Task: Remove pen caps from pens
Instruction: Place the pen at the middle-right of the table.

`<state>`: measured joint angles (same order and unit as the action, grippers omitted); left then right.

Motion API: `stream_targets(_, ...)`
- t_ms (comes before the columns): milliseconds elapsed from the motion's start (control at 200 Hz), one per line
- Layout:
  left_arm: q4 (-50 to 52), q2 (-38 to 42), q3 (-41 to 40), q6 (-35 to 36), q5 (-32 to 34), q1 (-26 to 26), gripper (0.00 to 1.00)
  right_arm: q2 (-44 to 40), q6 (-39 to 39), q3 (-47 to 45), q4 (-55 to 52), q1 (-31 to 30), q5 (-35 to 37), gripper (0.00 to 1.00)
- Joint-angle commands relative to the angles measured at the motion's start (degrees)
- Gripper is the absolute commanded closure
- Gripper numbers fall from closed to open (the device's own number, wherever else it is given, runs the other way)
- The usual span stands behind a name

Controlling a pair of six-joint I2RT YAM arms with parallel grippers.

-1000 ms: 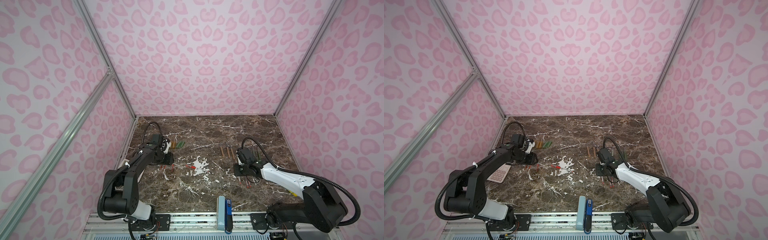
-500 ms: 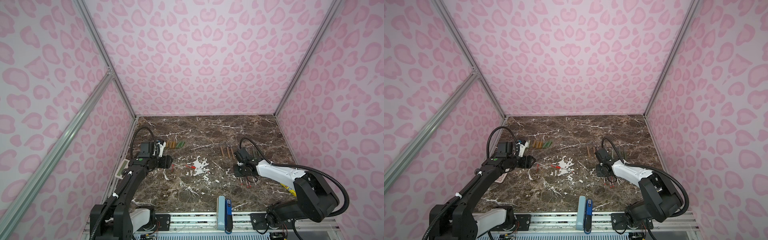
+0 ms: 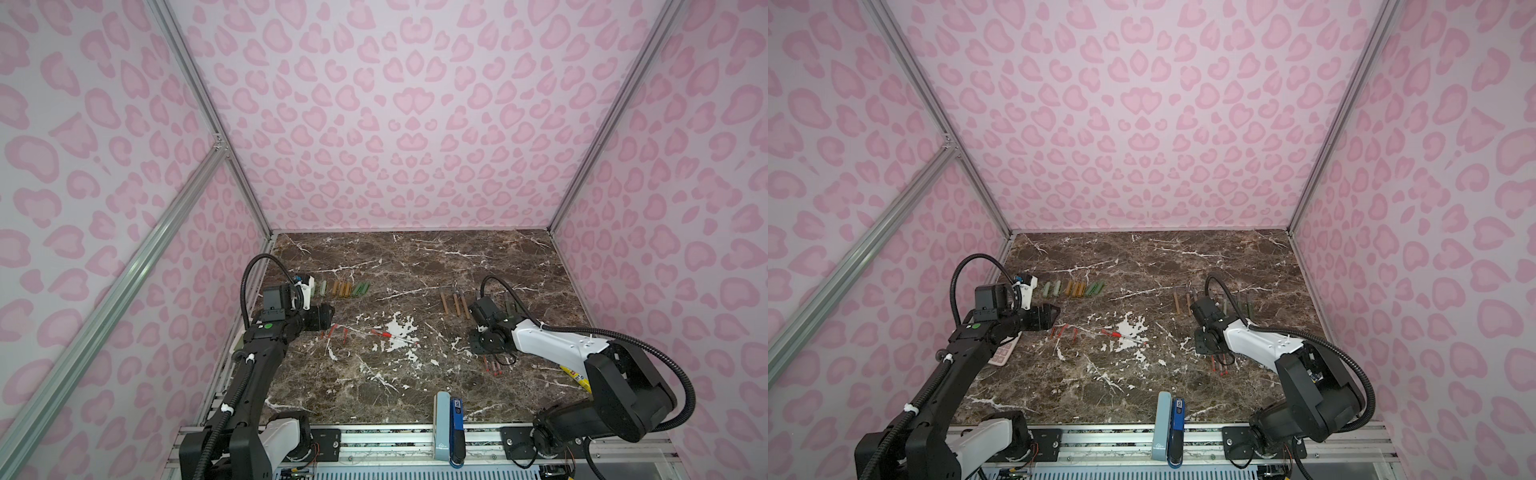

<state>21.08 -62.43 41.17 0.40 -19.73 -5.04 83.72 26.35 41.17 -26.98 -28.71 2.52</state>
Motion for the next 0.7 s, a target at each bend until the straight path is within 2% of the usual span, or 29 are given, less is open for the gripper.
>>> stream_targets(0, -1.91, 0.23, 0.10, -0.40, -0.86, -0.73, 0.17, -1.30, -0.46, 0.91, -0.97, -0.12, -0.41, 0.66)
stream_targets(200, -1.09, -0.01, 0.83, -0.74, -1.05, -1.09, 0.17, -4.16, -1.88, 3.12, 0.46, -1.10, -3.35, 0.62)
stream_targets(320, -3.01, 0.12, -0.47, -0.41, -1.38, -1.20, 0.16, -3.16, -4.80, 5.56, 3.45, -5.29, -4.29, 0.56)
stream_targets(560, -2.48, 1.32, -0.69, -0.34, -1.50, -1.41, 0.15, 9.12, -11.09, 17.14, 2.44, -16.20, -6.66, 0.51)
stream_targets(695, -0.97, 1.93, -0.09, -0.53, -1.25, -1.64, 0.15, 18.61, -14.36, 27.00, -2.58, -20.21, -8.12, 0.49)
